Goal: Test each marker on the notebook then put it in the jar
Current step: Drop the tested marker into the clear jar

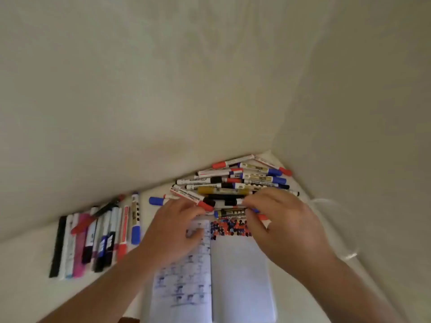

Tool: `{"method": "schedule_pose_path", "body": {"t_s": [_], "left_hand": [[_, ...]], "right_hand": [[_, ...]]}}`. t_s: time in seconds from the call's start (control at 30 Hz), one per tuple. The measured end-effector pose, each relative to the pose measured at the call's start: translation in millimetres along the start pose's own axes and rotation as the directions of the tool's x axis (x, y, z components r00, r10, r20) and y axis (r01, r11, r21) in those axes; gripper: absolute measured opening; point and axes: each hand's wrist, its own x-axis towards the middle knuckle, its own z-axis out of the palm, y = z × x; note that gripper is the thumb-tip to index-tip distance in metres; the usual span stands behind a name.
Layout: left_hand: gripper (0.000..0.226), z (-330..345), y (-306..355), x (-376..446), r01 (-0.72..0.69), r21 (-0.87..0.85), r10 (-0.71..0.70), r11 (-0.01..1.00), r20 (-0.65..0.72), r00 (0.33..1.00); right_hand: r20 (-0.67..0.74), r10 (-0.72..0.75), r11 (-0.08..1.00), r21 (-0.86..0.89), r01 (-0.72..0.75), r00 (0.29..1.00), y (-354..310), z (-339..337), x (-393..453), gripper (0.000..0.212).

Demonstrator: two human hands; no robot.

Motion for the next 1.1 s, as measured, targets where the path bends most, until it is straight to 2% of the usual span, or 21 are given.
{"method": "schedule_pose_path", "body": {"t_s": [0.07, 0.2, 0.27, 0.33, 0.4, 0.47, 0.53, 0.6, 0.73, 0.8, 0.97, 1.03, 1.1], "left_hand": [[0.044, 19, -3, 5, -0.062, 0.084, 0.065, 0.995, -0.036, 0.997], [0.044, 48, -6, 13, -0.085, 0.171, 0.112, 0.982, -0.155, 0.981], [0.040, 54, -4, 14, -0.089, 0.180, 0.130, 0.980, -0.231, 0.964], [0.038, 56, 5, 16, -0.119, 0.195, 0.174, 0.974, -0.295, 0.940], [0.039, 59, 15, 21, -0.152, 0.298, 0.250, 0.942, -0.323, 0.913], [0.032, 63, 22, 23, -0.140, 0.395, 0.283, 0.908, -0.330, 0.901], [0.019, 68, 24, 15, -0.135, 0.378, 0.283, 0.916, -0.370, 0.885], [0.016, 71, 26, -1, -0.151, 0.363, 0.294, 0.919, -0.381, 0.876], [0.023, 67, 37, -26, -0.103, 0.335, 0.205, 0.936, -0.285, 0.936], [0.034, 67, 45, -31, -0.071, 0.279, 0.142, 0.958, -0.243, 0.960], [0.026, 71, 60, -23, -0.022, 0.259, 0.072, 0.966, -0.186, 0.980], [0.026, 72, 59, -14, -0.022, 0.297, 0.074, 0.955, -0.165, 0.984], [0.027, 72, 57, -7, -0.055, 0.319, 0.099, 0.946, -0.122, 0.988]], "right_hand": [[-0.053, -0.089, 0.993, -0.089, 0.084, 0.995, 10, -2, -4, 0.013], [0.018, -0.174, 0.959, -0.224, 0.173, 0.985, 27, 1, -15, 0.011], [-0.004, -0.246, 0.939, -0.249, 0.237, 0.969, 26, 7, -28, 0.014], [-0.021, -0.332, 0.916, -0.245, 0.317, 0.943, 19, 18, -44, 0.015], [-0.004, -0.343, 0.929, -0.146, 0.339, 0.939, 15, 42, -65, 0.016], [-0.014, -0.299, 0.952, -0.068, 0.297, 0.954, 20, 69, -86, 0.019], [-0.029, -0.196, 0.981, -0.018, 0.195, 0.980, 36, 91, -102, 0.026], [-0.007, -0.057, 0.998, 0.011, 0.057, 0.998, 43, 100, -119, 0.036], [0.067, 0.054, 0.997, -0.053, -0.051, 0.996, 39, 97, -138, 0.048], [0.068, 0.083, 0.995, -0.069, -0.079, 0.994, 37, 94, -138, 0.053], [0.124, 0.131, 0.980, -0.168, -0.110, 0.983, 46, 102, -121, 0.063], [0.117, 0.116, 0.967, -0.238, -0.086, 0.986, 55, 112, -105, 0.056], [0.098, 0.066, 0.949, -0.314, -0.032, 0.993, 62, 122, -91, 0.042]]}}
